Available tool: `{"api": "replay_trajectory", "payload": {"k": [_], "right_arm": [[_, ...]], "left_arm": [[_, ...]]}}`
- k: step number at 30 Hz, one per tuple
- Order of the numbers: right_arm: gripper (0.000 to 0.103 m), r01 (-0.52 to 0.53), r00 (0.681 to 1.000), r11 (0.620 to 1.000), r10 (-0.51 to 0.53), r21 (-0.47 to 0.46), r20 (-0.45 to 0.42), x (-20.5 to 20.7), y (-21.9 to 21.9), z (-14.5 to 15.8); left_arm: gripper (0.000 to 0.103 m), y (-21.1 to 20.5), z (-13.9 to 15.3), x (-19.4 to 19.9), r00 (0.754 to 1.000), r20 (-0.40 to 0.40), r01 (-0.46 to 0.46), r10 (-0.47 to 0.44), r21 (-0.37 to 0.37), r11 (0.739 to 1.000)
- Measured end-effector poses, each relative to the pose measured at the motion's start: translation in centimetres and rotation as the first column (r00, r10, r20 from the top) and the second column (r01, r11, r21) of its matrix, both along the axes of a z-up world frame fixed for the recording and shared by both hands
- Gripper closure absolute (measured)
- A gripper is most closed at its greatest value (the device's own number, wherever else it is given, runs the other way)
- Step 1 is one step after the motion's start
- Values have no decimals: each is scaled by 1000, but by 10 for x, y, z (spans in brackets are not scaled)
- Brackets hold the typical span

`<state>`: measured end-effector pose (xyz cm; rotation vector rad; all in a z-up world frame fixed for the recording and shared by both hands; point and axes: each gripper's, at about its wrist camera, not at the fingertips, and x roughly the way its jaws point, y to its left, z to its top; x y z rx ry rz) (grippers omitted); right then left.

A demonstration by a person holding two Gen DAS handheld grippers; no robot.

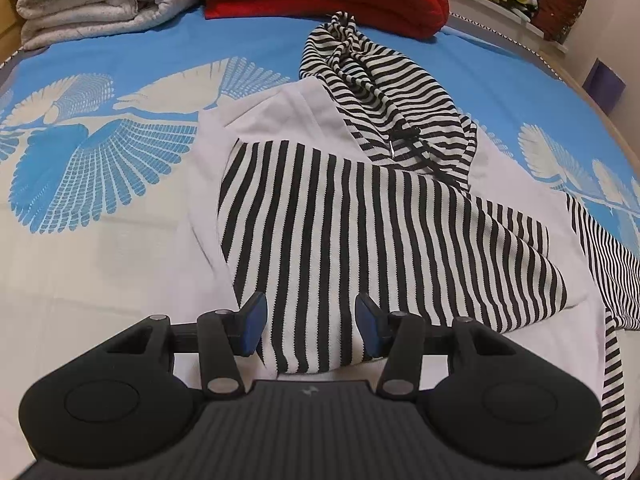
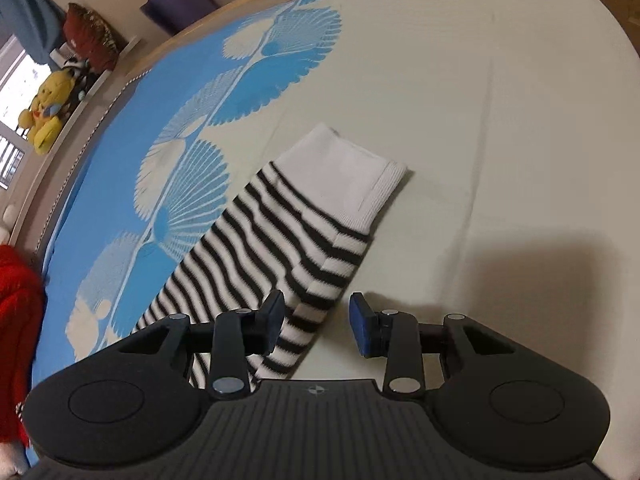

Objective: Fold small clothes
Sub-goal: 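Grasp the white cuff of the other striped sleeve with the right tool, then lift the held sleeve and fold it across the shirt body, then open the right tool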

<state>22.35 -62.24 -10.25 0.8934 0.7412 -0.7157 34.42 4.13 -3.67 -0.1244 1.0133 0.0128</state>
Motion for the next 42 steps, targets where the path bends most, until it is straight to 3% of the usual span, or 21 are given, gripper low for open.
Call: {"api": "replay_trajectory", "payload": {"k": [6, 10, 12, 16, 20, 21, 23, 25, 26, 27, 28, 29, 30, 31, 32, 33, 35, 36, 38, 40, 42], "right_arm": [[68, 8, 999, 999, -6, -34, 41, 6, -4, -10], [95, 32, 999, 997, -30, -73, 26, 10, -3, -12], [97, 49, 999, 985, -51, -165, -8, 14, 7, -3], [99, -49, 999, 902, 43, -428, -24, 44, 62, 41], [99, -191, 965, 802, 258, -566, 40, 72, 149, 88], [99, -237, 942, 773, 332, -589, 56, 77, 178, 98], [99, -349, 856, 704, 508, -619, 96, 83, 245, 113], [99, -498, 696, 629, 701, -596, 157, 85, 310, 121], [98, -600, 587, 581, 787, -549, 191, 87, 338, 121], [97, -710, 480, 528, 847, -466, 229, 89, 363, 117], [98, -803, 397, 471, 880, -365, 261, 91, 385, 109], [97, -864, 353, 420, 898, -277, 262, 92, 402, 100], [97, -905, 330, 378, 914, -197, 236, 92, 417, 90], [97, -913, 349, 380, 916, -150, 197, 91, 425, 84], [95, -906, 397, 410, 909, -102, 129, 91, 428, 81], [92, -890, 444, 449, 892, -71, 79, 91, 426, 82], [89, -823, 566, 568, 822, -14, 57, 85, 411, 89], [89, -801, 597, 598, 799, 3, 73, 82, 403, 93], [85, -794, 603, 607, 792, -19, 100, 76, 394, 97], [78, -784, 606, 614, 789, -90, 101, 66, 392, 93], [77, -774, 626, 627, 779, -89, 43, 70, 391, 79]], "left_arm": [[50, 0, -1, 0, 1000, -2, 0, 0, -10, 1000], [50, 7, 1, -1, 1000, 0, -13, 13, -13, 1000], [50, 14, 3, -2, 999, 4, -32, 32, -19, 999], [50, 29, 8, -1, 997, 6, -73, 74, -39, 997], [50, 47, 16, -2, 994, 18, -111, 112, -65, 992], [50, 53, 19, -2, 991, 23, -126, 128, -74, 989], [50, 64, 23, -3, 987, 28, -158, 161, -88, 984], [50, 75, 27, -3, 981, 27, -186, 190, -105, 977], [50, 81, 28, -2, 979, 25, -197, 201, -116, 973], [50, 85, 30, -2, 977, 24, -205, 210, -128, 970], [50, 88, 32, -1, 976, 25, -209, 215, -139, 968], [50, 91, 33, -1, 975, 27, -213, 220, -148, 966], [50, 93, 35, -1, 974, 29, -216, 224, -156, 964], [50, 94, 36, -2, 973, 29, -219, 227, -163, 962], [50, 94, 36, -2, 973, 27, -219, 227, -172, 960], [50, 95, 36, -2, 974, 25, -217, 225, -186, 958], [52, 95, 33, -2, 974, 15, -217, 225, -219, 951], [56, 96, 31, -2, 973, 9, -223, 232, -234, 946], [87, 98, 27, -3, 969, 1, -237, 245, -257, 937], [89, 100, 22, -3, 966, -11, -250, 258, -294, 922], [89, 100, 17, -2, 964, -26, -256, 263, -339, 905]]}}
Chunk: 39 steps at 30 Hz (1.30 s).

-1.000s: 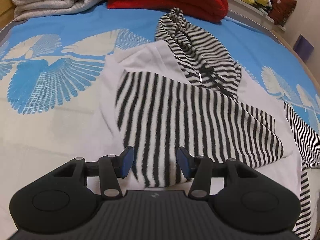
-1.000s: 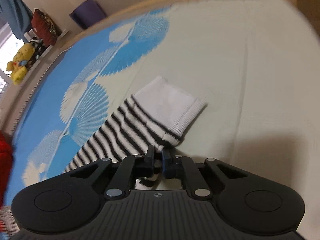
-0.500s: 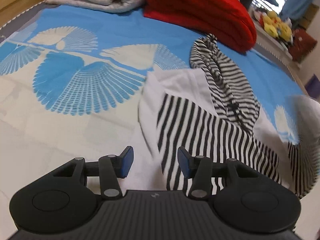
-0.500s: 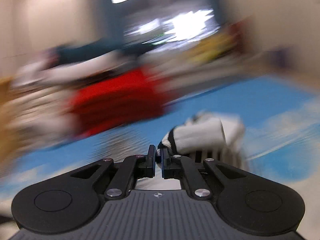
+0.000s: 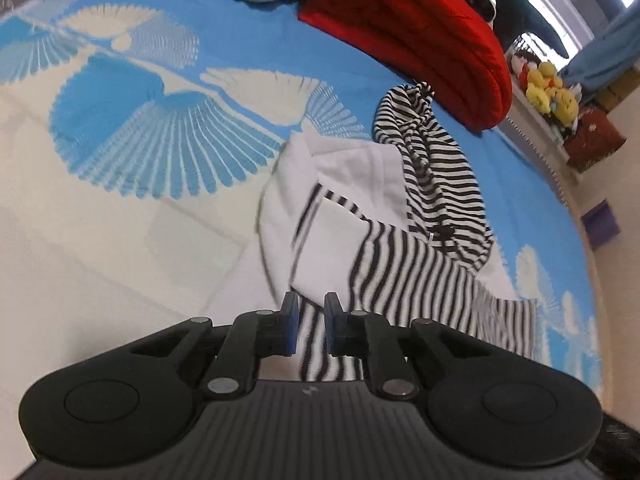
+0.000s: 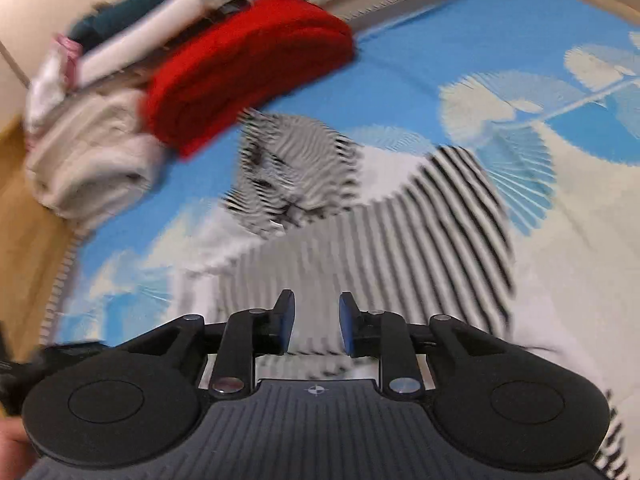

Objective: Fold small clothes
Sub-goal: 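Lift the held sleeve and fold it across the shirt body, then open the right tool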

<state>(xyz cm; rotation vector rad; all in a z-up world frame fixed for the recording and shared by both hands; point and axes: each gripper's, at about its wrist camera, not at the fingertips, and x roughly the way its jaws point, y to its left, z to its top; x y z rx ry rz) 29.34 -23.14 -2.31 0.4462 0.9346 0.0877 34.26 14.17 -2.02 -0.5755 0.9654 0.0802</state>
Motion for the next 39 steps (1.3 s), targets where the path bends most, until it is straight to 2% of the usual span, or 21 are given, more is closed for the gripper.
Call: {"api": "replay_trajectory", "payload": {"k": [3, 6, 9, 11, 14, 17, 20, 23, 25, 28, 32, 34, 36, 38, 39], "right_arm": [[75, 17, 999, 999, -14, 46, -47, 14, -6, -16], [75, 30, 998, 999, -31, -11, -57, 19, -10, -25], [75, 96, 990, 995, -94, 15, -108, 23, -31, -37], [75, 130, 982, 991, -130, -8, -138, 28, -42, -46], [76, 180, 965, 980, -193, -87, -176, 35, -64, -58], [76, 254, 927, 955, -286, -152, -244, 36, -90, -71], [75, 306, 901, 943, -332, -132, -280, 33, -108, -79], [75, 307, 902, 942, -334, -137, -273, 33, -106, -75], [75, 308, 905, 942, -333, -131, -266, 35, -101, -72], [75, 303, 920, 942, -328, -145, -216, 35, -90, -59], [75, 259, 953, 962, -269, -84, -142, 36, -75, -46], [75, 227, 962, 973, -231, -39, -144, 38, -69, -46], [75, 226, 959, 974, -219, 19, -181, 38, -67, -51], [75, 231, 952, 972, -217, 42, -214, 37, -66, -57], [75, 234, 949, 972, -221, 34, -227, 37, -67, -59]], "left_arm": [[89, -4, -10, 6, 1000, -13, -2, 1, -64, 998], [88, -6, -24, 13, 999, -40, -33, 28, -132, 991], [79, -8, -38, 20, 996, -67, -67, 55, -182, 981], [73, -8, -45, 25, 994, -79, -86, 72, -198, 976], [70, -8, -57, 32, 990, -100, -120, 101, -211, 970], [70, -5, -66, 36, 984, -121, -154, 129, -227, 962], [70, 1, -69, 38, 980, -119, -185, 160, -245, 952], [70, 3, -70, 37, 978, -104, -204, 183, -249, 947], [71, 0, -70, 37, 982, -83, -183, 168, -230, 956], [97, -6, -67, 37, 989, -58, -144, 138, -138, 980], [98, -12, -33, 26, 990, 3, -143, 144, -106, 984], [98, -20, -5, 13, 990, 50, -130, 134, -79, 988], [98, -33, 16, -5, 991, 86, -104, 106, -21, 994], [93, -42, 18, -20, 994, 49, -100, 97, 56, 993], [93, -43, 14, -22, 992, 13, -127, 126, 109, 986]]}}
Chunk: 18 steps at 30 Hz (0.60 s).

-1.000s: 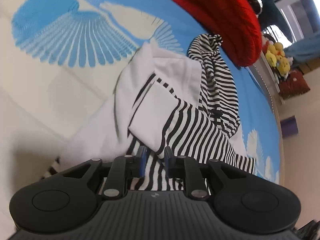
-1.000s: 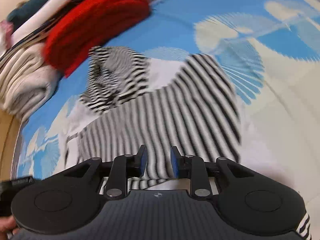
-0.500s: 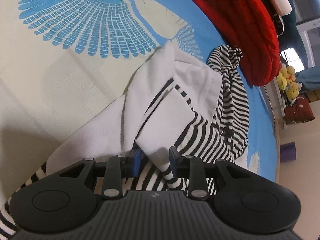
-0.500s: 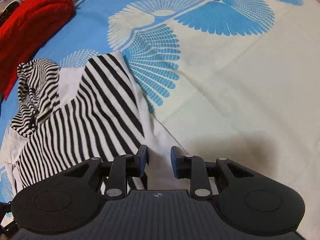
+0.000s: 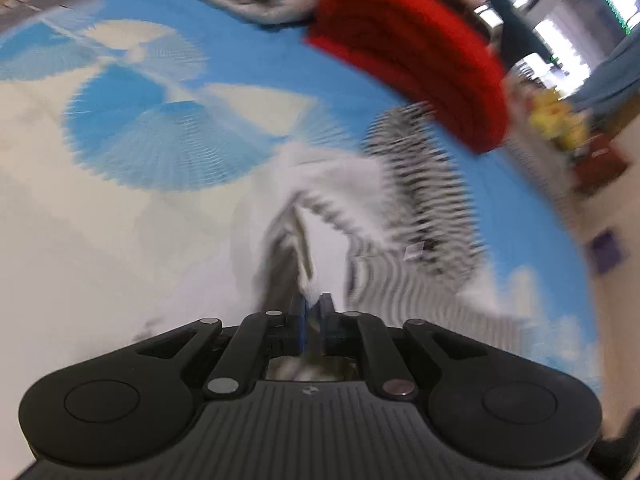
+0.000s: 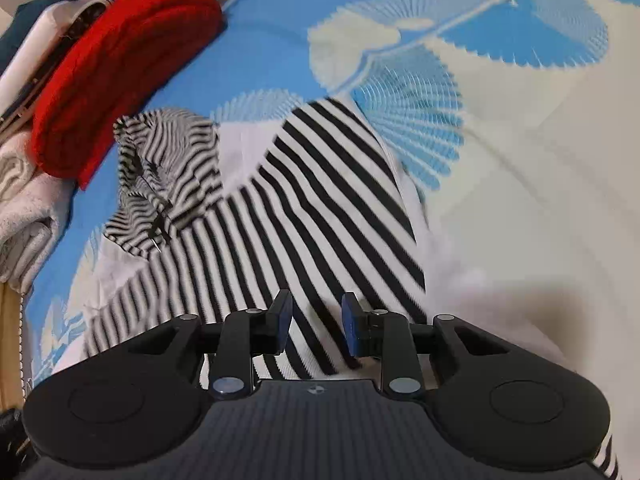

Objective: Fold small clothes
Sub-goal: 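Lift the held sleeve and fold it across the shirt body, then open the right tool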

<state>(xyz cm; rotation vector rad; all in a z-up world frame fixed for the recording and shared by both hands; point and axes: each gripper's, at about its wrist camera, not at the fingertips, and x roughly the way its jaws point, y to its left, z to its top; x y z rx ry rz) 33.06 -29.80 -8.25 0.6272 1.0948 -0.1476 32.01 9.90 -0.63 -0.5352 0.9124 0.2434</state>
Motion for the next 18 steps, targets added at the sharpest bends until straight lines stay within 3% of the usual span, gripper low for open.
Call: {"api": "replay_trajectory", "payload": {"k": [1, 3, 6, 7, 9, 13, 15, 18], "right_arm": [[75, 6, 1000, 1000, -6, -8, -13, 0, -1, -2], [75, 32, 997, 998, -35, -52, -62, 0, -6, -8], [75, 71, 991, 993, -82, -97, -108, -2, -14, -16], [75, 75, 990, 992, -86, -102, -108, -1, -15, -16], [75, 64, 994, 988, -76, -141, -83, -3, -10, -10], [72, -3, 1000, 991, 2, -135, -10, 1, 3, -1], [69, -13, 999, 995, 10, -99, -34, 3, 3, -6], [69, 11, 994, 995, -21, -98, -103, 3, 0, -17]], "left_arm": [[93, 4, -6, 0, 997, -55, -52, 55, 51, 997], [93, 12, -10, 4, 989, -75, -118, 125, 86, 989], [92, -4, 6, 15, 1000, 8, -30, 29, 169, 985], [85, -9, 7, 19, 999, 28, 14, -19, 176, 984], [74, -19, 1, 28, 995, 32, 93, -98, 148, 985], [74, -22, -42, 44, 981, -132, 154, -145, 68, 986], [74, -17, -57, 45, 973, -191, 143, -130, 55, 988], [74, -13, -48, 44, 979, -168, 133, -119, 76, 988]]}}
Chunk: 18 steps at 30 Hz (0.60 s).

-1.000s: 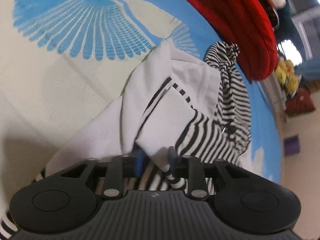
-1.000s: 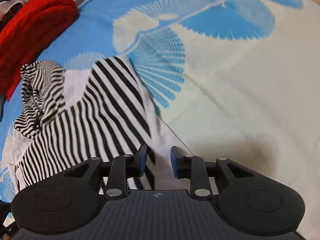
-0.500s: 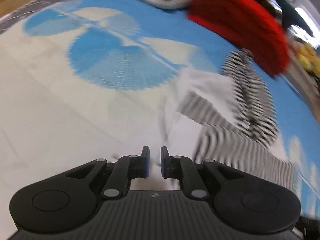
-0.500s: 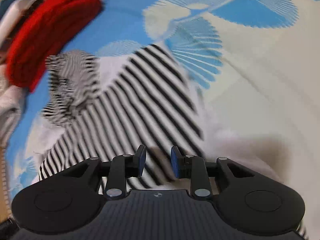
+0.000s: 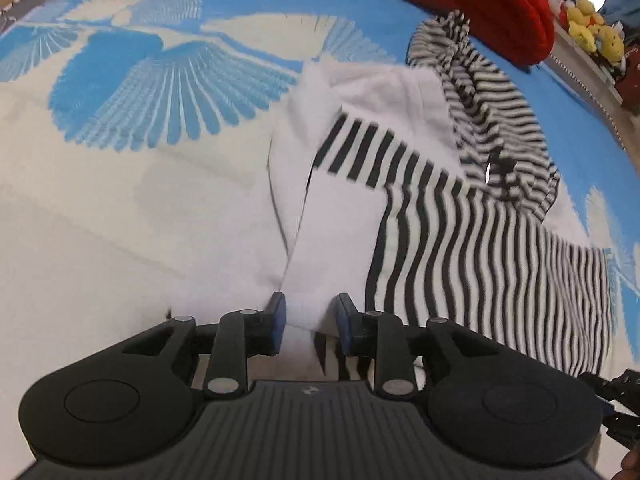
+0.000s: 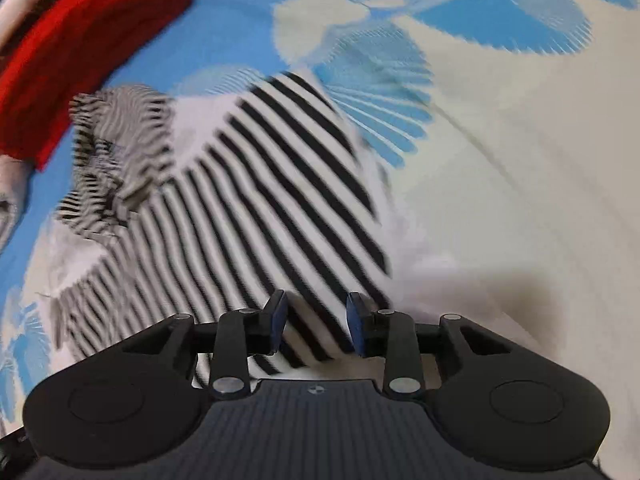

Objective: Fold small clothes
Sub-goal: 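Lift the held sleeve and fold it across the shirt body, then open the right tool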

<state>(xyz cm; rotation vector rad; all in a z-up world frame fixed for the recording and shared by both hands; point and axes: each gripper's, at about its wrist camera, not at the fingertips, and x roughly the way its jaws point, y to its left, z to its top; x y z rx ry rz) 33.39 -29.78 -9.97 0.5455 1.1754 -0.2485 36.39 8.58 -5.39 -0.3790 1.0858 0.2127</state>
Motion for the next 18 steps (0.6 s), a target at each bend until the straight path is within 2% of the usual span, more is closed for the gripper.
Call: {"api": "replay_trajectory", "payload": {"k": [3, 6, 7, 10, 13, 18], "right_arm": [[69, -7, 1000, 1000, 7, -19, 21, 2, 2, 5], [66, -43, 997, 999, 45, -22, 60, 4, 9, 13], [65, -47, 997, 999, 48, -16, 58, 4, 11, 12], [65, -20, 1000, 999, 20, 40, 7, 4, 6, -1], [65, -25, 1000, 1000, 25, 7, 4, 5, 9, 1], [65, -93, 993, 993, 99, -78, 70, 6, 21, 16]], "left_arm": [[71, 2, 8, 1, 999, 41, -4, 4, -1, 1000], [71, 10, -7, 4, 998, -32, -50, 48, -70, 996], [71, 13, -10, 2, 997, -50, -65, 62, -73, 995], [71, 11, -6, 2, 998, -42, -44, 42, -33, 998], [71, 6, 2, 0, 1000, -10, -21, 21, 10, 1000], [71, 1, 4, 2, 1000, -6, -3, 3, 18, 1000]]}}
